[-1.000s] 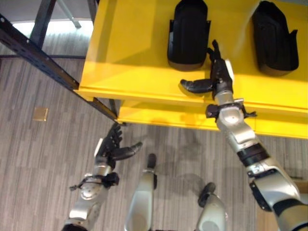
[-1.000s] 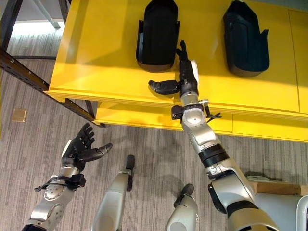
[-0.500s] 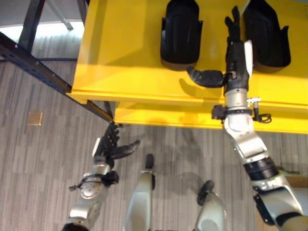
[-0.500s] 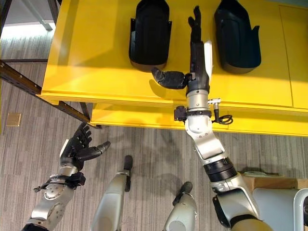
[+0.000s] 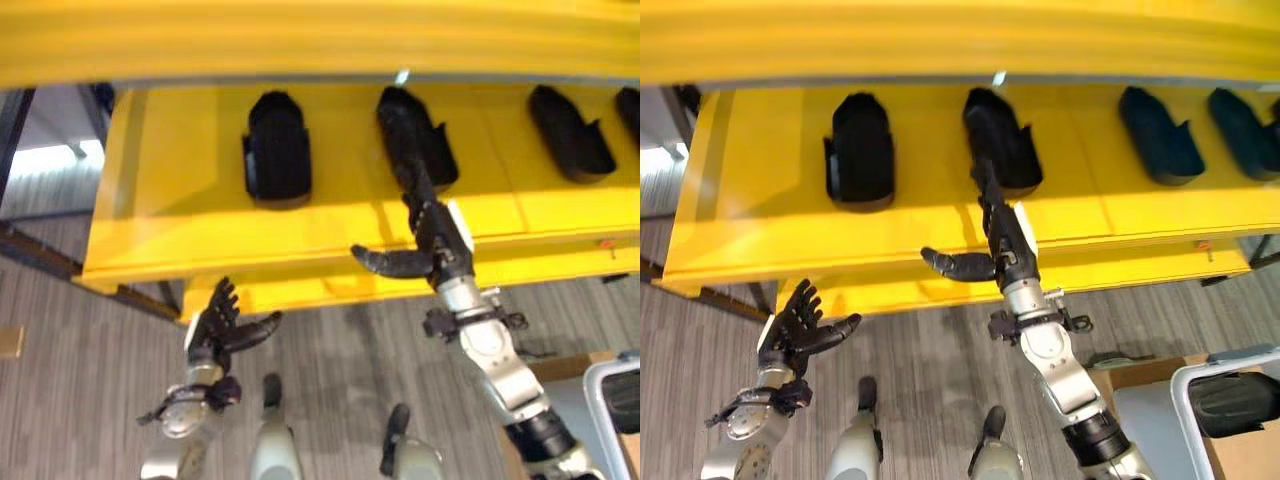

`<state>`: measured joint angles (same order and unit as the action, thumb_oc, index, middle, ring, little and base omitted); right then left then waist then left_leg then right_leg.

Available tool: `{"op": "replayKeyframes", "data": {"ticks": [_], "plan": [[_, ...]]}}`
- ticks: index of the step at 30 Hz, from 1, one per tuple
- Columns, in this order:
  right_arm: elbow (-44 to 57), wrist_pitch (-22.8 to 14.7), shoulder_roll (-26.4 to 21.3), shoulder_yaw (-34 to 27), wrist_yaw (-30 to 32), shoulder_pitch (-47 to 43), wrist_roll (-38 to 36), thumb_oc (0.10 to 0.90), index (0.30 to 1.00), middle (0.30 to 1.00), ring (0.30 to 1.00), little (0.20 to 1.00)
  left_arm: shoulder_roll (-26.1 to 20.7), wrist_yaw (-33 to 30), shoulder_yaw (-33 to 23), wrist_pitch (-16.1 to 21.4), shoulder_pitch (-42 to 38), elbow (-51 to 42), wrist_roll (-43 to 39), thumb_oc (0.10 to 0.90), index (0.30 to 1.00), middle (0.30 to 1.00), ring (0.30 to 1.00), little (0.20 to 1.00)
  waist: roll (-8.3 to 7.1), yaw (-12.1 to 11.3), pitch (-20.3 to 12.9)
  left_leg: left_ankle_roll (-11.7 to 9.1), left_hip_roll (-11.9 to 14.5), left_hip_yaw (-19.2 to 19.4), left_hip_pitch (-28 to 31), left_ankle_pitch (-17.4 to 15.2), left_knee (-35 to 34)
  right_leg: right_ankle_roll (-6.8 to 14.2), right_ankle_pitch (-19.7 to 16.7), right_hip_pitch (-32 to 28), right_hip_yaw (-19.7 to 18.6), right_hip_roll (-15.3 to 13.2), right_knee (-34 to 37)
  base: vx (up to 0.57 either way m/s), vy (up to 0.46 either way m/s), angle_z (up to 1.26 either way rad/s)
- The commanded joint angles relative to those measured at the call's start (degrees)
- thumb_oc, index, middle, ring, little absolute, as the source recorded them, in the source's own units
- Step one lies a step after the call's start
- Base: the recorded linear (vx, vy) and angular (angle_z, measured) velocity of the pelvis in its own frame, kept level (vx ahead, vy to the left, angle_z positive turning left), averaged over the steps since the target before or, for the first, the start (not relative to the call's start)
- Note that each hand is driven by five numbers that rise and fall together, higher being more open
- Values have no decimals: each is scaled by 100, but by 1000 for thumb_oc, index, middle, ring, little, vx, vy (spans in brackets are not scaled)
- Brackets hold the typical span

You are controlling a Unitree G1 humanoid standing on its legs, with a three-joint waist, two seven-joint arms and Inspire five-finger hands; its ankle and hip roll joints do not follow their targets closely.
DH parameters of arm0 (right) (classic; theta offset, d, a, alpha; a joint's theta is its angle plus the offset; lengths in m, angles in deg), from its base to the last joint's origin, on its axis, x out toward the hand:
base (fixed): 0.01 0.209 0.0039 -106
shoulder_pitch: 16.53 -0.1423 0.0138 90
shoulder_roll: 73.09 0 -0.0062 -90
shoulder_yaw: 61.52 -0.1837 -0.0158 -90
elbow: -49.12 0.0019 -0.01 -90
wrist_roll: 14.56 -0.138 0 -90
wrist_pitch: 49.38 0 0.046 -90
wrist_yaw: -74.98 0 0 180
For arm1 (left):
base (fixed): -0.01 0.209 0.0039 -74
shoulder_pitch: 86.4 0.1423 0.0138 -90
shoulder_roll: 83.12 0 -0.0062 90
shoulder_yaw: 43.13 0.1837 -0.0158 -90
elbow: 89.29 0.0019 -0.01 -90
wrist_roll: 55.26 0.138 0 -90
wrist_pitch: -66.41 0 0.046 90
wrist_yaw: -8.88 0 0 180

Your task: Move parts from the plastic box to the shelf.

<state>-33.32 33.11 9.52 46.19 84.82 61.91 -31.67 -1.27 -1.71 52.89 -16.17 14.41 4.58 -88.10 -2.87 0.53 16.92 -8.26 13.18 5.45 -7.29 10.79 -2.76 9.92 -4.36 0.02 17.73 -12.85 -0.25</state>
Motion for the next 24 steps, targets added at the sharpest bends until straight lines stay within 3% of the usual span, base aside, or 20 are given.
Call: {"op": "replayKeyframes", "data": {"ticks": [1, 2, 4, 5, 6, 8, 10, 11, 12, 13, 14, 15, 17, 19, 20, 21, 23, 24], "plan": [[538, -815, -142, -280, -314, -311, -168, 900, 1000, 1000, 1000, 1000, 20, 156, -184, 539, -208, -262, 288, 900, 1000, 1000, 1000, 1000, 122, 22, -622, 133, 461, 367, 498, 32, -224, -319, 378, 778, -257, 358, -911, -42, -307, -62], [551, -836, -256, -362, -385, -169, -177, 900, 1000, 1000, 1000, 1000, 89, 203, -177, 565, -204, -265, 327, 900, 1000, 1000, 1000, 1000, 141, 82, -679, 79, 636, 406, 535, 226, -224, -414, 512, 785, -336, 549, -972, -41, -248, -72], [573, -853, -312, -431, -409, -87, -223, 900, 1000, 1000, 1000, 1000, 130, 213, -165, 567, -193, -256, 332, 900, 1000, 1000, 1000, 1000, 166, 86, -714, 48, 717, 438, 558, 328, -224, -466, 562, 792, -371, 651, -1010, -33, -218, -45], [621, -910, -400, -515, -429, -24, -228, 900, 1000, 1000, 1000, 1000, 218, 233, -147, 591, -241, -189, 329, 900, 1000, 1000, 1000, 1000, 191, 116, -751, -13, 870, 451, 573, 604, -224, -571, 684, 744, -426, 832, -1005, -32, -227, -18], [626, -908, -403, -519, -430, -18, -229, 900, 1000, 1000, 1000, 1000, 219, 234, -144, 593, -241, -187, 328, 900, 1000, 1000, 1000, 1000, 196, 110, -755, -17, 877, 454, 572, 606, -224, -575, 681, 746, -429, 840, -1001, -28, -215, -19], [634, -963, -453, -623, -428, 75, -225, 900, 1000, 1000, 1000, 1000, 270, 234, -93, 577, -296, -152, 382, 900, 1000, 1000, 1000, 1000, 205, 111, -756, -43, 932, 547, 541, 928, -176, -695, 674, 620, -352, 930, -857, -41, -195, -27], [678, -990, -522, -710, -378, 154, -157, 900, 1000, 1000, 1000, 1000, 296, 258, -31, 589, -399, -90, 394, 900, 1000, 1000, 1000, 1000, 173, 181, -724, -76, 846, 746, 499, 960, 36, -723, 742, 412, -304, 917, -670, -24, -208, -9], [723, -986, -556, -795, -326, 216, -41, 900, 1000, 1000, 1000, 1000, 308, 284, 7, 614, -462, -59, 433, 900, 1000, 1000, 1000, 1000, 152, 223, -703, 15, 686, 1018, 345, 907, 259, -792, 604, 232, -195, 907, -350, -27, -151, 18], [725, -984, -555, -797, -325, 218, -40, 900, 1000, 1000, 1000, 1000, 307, 284, 8, 615, -463, -58, 433, 900, 1000, 1000, 1000, 1000, 152, 224, -699, 17, 686, 1014, 343, 900, 268, -791, 592, 218, -192, 908, -329, -68, -111, 46], [709, -966, -477, -767, -319, 240, -5, 900, 1000, 1000, 1000, 1000, 348, 269, 14, 620, -425, -96, 452, 900, 1000, 1000, 1000, 1000, 143, 96, -695, 268, -115, 357, 56, 408, 420, -761, 409, 99, -328, 879, 65, -3, -10, 49], [709, -966, -477, -767, -319, 240, -5, 900, 1000, 1000, 1000, 1000, 348, 269, 13, 620, -424, -96, 452, 900, 1000, 1000, 1000, 1000, 143, 100, -700, 268, -116, 352, 47, 407, 424, -761, 407, 103, -324, 878, 68, 16, -34, 30], [705, -959, -433, -713, -341, 236, -6, 900, 1000, 1000, 1000, 1000, 386, 279, 9, 612, -358, -118, 451, 900, 1000, 1000, 1000, 1000, 99, 49, -703, 388, -477, 105, 26, 28, 420, -727, 332, 49, -382, 868, 193, 25, -47, -13], [670, -968, -338, -643, -404, 236, 32, 900, 1000, 1000, 1000, 1000, 464, 282, -59, 633, -212, -147, 505, 900, 1000, 1000, 1000, 1000, 72, -55, -704, 602, -1166, -455, -22, -427, 515, -694, 177, -6, -605, 938, 387, 67, -54, -51], [521, -943, -104, -406, -595, 131, -189, 900, 1000, 1000, 1000, 1000, 530, 331, -76, 666, -58, -236, 543, 900, 1000, 1000, 1000, 1000, 89, -185, -795, 881, -2029, -1270, -43, -778, 619, -660, 1, 73, -1107, 1164, 525, 76, -17, -146], [521, -943, -104, -407, -595, 131, -189, 900, 1000, 1000, 1000, 1000, 530, 331, -75, 666, -58, -236, 543, 900, 1000, 1000, 1000, 1000, 89, -189, -794, 882, -2028, -1266, -43, -781, 622, -660, 0, 73, -1111, 1164, 525, 21, 26, -120], [440, -918, -3, -268, -650, -65, -248, 900, 1000, 1000, 1000, 1000, 492, 330, -58, 669, -79, -260, 538, 900, 1000, 1000, 1000, 1000, 87, -244, -804, 945, -2230, -1581, -86, -813, 667, -614, -78, 161, -1425, 1281, 525, 45, 40, -49], [414, -906, 38, -219, -679, -120, -310, 900, 1000, 1000, 1000, 1000, 497, 366, -65, 678, -74, -259, 485, 900, 1000, 1000, 1000, 1000, 102, -259, -837, 971, -2144, -1496, 12, -783, 491, -594, -80, 165, -1569, 1352, 525, 83, 67, -107], [348, -866, 89, -170, -735, -81, -436, 900, 1000, 1000, 1000, 1000, 524, 396, 49, 681, -119, -252, 433, 900, 1000, 1000, 1000, 1000, 114, -191, -971, 1001, -2059, -1267, 183, -712, 211, -541, -99, 172, -1701, 1376, 525, 124, 102, -158]]}}
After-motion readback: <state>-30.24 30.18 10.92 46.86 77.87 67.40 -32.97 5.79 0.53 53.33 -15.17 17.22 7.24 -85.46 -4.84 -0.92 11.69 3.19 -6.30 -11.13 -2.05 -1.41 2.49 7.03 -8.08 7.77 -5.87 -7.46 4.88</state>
